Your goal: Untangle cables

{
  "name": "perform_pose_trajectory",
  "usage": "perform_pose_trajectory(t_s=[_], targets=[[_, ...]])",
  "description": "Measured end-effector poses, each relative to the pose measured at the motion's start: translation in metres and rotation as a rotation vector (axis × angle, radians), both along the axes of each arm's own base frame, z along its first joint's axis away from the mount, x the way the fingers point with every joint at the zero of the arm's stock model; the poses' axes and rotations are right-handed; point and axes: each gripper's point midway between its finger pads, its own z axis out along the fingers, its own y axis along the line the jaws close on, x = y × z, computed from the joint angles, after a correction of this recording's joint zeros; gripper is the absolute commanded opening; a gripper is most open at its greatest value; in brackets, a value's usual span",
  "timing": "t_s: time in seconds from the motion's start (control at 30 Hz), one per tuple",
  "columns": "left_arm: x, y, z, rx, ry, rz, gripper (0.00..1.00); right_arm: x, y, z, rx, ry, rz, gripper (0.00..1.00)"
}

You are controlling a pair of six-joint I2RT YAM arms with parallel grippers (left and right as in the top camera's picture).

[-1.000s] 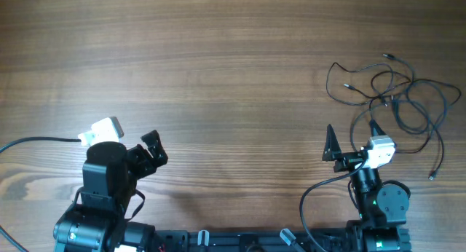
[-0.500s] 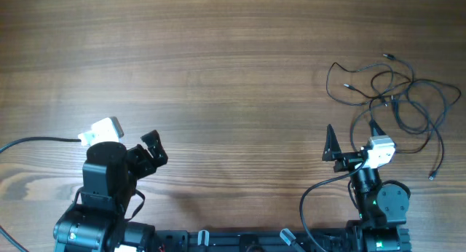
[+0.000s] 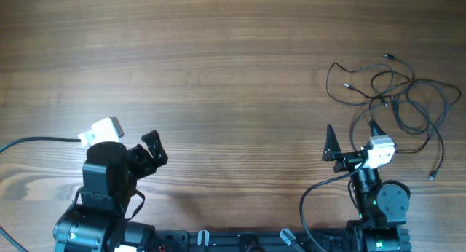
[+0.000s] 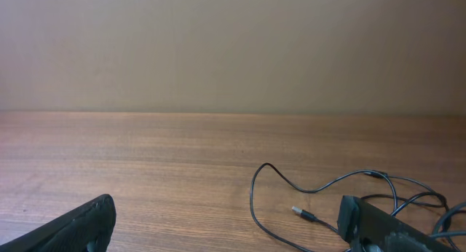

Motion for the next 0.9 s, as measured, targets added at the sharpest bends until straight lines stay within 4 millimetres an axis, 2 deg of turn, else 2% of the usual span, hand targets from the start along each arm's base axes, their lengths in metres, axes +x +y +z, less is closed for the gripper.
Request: perform_pose_trajectory(t_s=[0.3,0.37,0.53,0.67,0.73,0.9], targets=[[0.0,0.003,0.003,-0.009,-0.045,0.016,1.0,0.0,0.0,0.0,0.0,0.0,0.0,1.0],[0.004,0.005,0.004,-0.031,-0.115,0.027,1.0,0.0,0.0,0.0,0.0,0.0,0.0,1.0],[0.015,0.006,-0.015,-0.099,-0.3,0.024,1.0,0.0,0.0,0.0,0.0,0.0,0.0,1.0],[0.025,-0.001,-0.016,-0.128,-0.484,-0.032,1.0,0.0,0.0,0.0,0.0,0.0,0.0,1.0],[0.028,-0.003,-0.013,-0.131,-0.57,-0.057,1.0,0.0,0.0,0.0,0.0,-0.001,0.0,1.0],[0.029,-0.007,0.017,-0.061,-0.804,-0.121,1.0,0.0,0.0,0.0,0.0,-0.001,0.0,1.0]])
